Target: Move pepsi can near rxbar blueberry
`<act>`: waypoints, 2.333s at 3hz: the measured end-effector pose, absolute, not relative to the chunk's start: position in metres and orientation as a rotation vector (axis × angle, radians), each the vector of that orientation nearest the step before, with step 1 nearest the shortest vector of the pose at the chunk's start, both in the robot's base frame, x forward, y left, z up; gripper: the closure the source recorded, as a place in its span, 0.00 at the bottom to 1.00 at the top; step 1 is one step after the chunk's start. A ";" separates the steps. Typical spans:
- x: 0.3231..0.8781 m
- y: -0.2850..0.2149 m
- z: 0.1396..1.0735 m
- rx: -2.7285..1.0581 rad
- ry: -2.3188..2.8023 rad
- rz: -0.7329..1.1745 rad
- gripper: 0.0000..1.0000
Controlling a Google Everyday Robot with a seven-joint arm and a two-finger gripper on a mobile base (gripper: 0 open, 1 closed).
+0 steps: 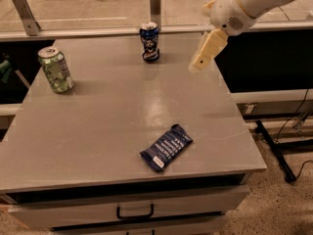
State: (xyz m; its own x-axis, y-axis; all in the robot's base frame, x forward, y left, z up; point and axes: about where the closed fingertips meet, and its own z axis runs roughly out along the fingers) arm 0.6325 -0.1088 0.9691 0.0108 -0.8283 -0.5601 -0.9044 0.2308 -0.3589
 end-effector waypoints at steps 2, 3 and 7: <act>0.725 -0.108 0.917 -1.273 1.748 0.261 0.00; 0.760 -0.086 0.909 -1.182 1.677 0.376 0.00; 0.798 0.009 0.885 -1.116 1.624 0.681 0.42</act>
Offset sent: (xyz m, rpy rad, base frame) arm 0.1555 -0.0033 -0.0726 0.4855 -0.1215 -0.1967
